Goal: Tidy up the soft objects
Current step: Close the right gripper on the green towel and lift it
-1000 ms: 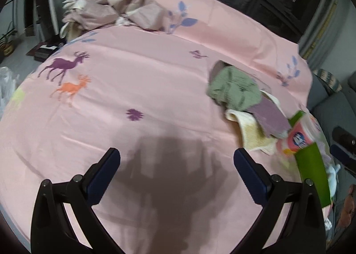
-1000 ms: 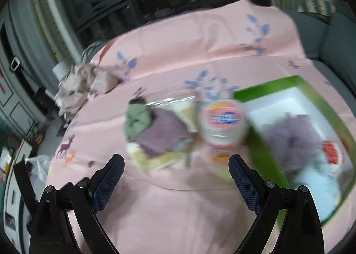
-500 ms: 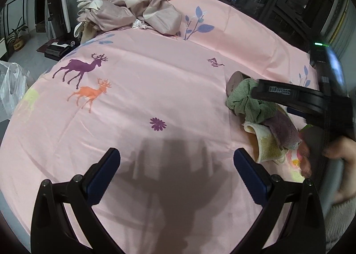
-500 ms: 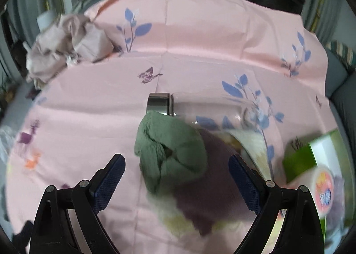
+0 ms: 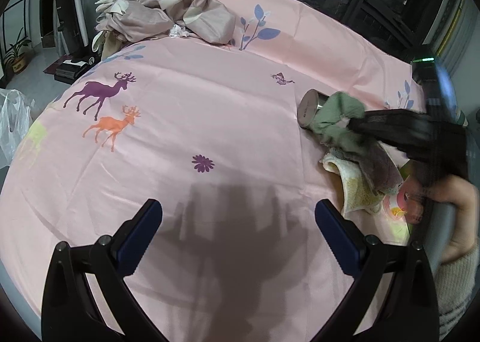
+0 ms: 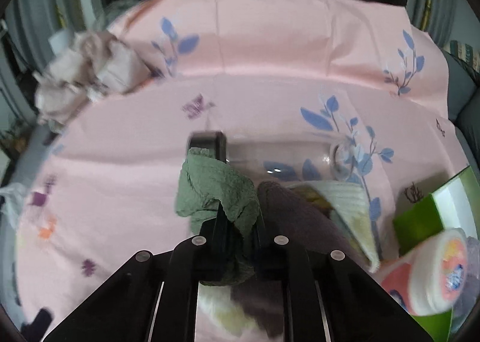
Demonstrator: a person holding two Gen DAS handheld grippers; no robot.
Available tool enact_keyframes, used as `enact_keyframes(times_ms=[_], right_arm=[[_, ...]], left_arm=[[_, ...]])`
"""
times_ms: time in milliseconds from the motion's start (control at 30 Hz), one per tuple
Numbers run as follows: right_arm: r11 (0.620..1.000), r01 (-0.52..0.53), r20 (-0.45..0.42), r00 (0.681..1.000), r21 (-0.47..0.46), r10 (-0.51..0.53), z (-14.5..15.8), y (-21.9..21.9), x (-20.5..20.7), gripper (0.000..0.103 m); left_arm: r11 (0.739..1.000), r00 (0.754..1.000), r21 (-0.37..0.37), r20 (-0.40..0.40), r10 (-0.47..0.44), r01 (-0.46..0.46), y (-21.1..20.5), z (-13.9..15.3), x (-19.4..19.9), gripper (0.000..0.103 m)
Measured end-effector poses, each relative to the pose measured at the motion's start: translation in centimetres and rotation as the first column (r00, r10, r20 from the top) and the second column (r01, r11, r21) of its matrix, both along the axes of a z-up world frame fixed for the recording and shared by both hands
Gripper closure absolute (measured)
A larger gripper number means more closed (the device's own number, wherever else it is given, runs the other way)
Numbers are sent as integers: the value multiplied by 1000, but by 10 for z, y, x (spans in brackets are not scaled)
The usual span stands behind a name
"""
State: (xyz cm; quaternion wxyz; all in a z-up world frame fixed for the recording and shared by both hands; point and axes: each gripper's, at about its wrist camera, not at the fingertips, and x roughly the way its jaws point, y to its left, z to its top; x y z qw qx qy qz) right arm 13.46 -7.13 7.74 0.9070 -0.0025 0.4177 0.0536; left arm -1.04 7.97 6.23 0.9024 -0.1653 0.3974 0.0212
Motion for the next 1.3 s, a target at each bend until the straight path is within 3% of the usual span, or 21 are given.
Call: enact_keyframes(times_ms=[167,333,667,733,833,867,933,1067,1233,1300], right_arm=[[983,-100,5,995,152,100,22,-17,-48,89],[960,-141,-74,984,241,163,7,-31,-84,89],[959,-126,-221,958,253,184,-33,-46,-114,89],[971,-111,-226,961,213,159,-36,-50,-116,89],[985,-79,-208,972,154,111,-36,-58,-117,62],[986,-62,-194,977,158,93,-34,-63,-117,47],[980,-27,-172,983,197,62,-30,-75,-116,35],[972,-3,-150,988,234,39,-26,-88,-117,34],[943,-34,-193,976,332,103,-38,-90,-114,34],[941,-33,-209,972,337,109,-44,-84,-112,34]], left_arm=[[1000,1000,-2,-7,0,0,0,-1,0,1],[1000,1000,-7,-14,-15,15,-3,-3,-1,1],[995,993,-16,-60,-98,98,-29,-15,0,4],[992,991,-17,-55,-125,124,-36,-16,-1,5],[988,987,-18,-60,-152,151,-44,-18,-2,9],[986,984,-25,-66,-165,163,-47,-20,-2,10],[981,977,-44,-82,-194,191,-54,-24,-2,10],[959,956,-86,-99,-278,270,-74,-30,-3,20],[921,916,-155,-137,-378,357,-94,-41,-6,38],[921,914,-122,-134,-384,369,-99,-41,-8,44]])
